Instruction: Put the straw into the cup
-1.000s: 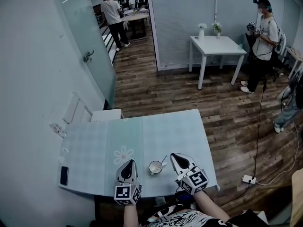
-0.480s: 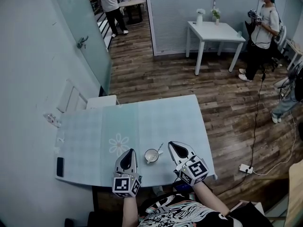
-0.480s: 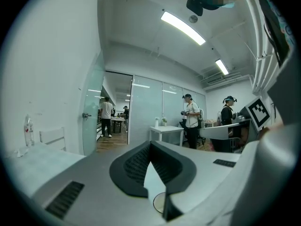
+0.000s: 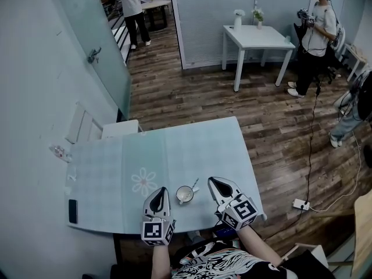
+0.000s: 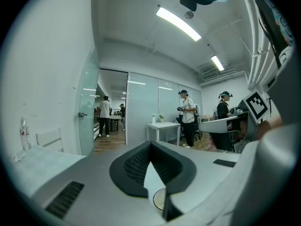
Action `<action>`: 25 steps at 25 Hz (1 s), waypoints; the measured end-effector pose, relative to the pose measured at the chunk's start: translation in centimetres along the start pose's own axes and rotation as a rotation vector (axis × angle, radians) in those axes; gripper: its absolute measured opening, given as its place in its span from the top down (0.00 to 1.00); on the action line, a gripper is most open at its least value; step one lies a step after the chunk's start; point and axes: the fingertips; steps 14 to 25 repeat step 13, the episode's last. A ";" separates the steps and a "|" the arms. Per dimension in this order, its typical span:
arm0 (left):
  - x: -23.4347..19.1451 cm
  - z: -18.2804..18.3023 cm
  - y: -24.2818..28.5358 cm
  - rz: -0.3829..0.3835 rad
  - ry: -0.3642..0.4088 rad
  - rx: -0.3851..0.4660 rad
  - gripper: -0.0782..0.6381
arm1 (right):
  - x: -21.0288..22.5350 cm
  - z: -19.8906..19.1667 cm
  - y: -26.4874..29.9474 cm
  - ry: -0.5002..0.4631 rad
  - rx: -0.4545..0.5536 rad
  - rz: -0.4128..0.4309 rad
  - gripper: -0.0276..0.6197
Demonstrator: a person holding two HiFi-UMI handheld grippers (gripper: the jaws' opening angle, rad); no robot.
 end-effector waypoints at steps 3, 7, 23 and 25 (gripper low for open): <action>-0.3 0.0 -0.1 0.005 -0.001 0.004 0.87 | -0.2 0.0 0.3 -0.012 0.004 0.001 0.93; -0.8 -0.3 -0.7 0.014 -0.017 0.004 0.87 | -0.7 -0.8 0.6 -0.014 -0.021 0.006 0.93; -0.9 -0.9 -1.0 0.009 -0.006 -0.006 0.87 | -0.8 -1.5 0.7 -0.010 -0.038 -0.003 0.93; -0.9 -0.9 -1.0 0.009 -0.006 -0.006 0.87 | -0.8 -1.5 0.7 -0.010 -0.038 -0.003 0.93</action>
Point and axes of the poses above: the fingertips, and each gripper's own axes: y forward along the fingers, x to its right, z out of its top, and after that the axes turned 14 degrees about y, right-handed
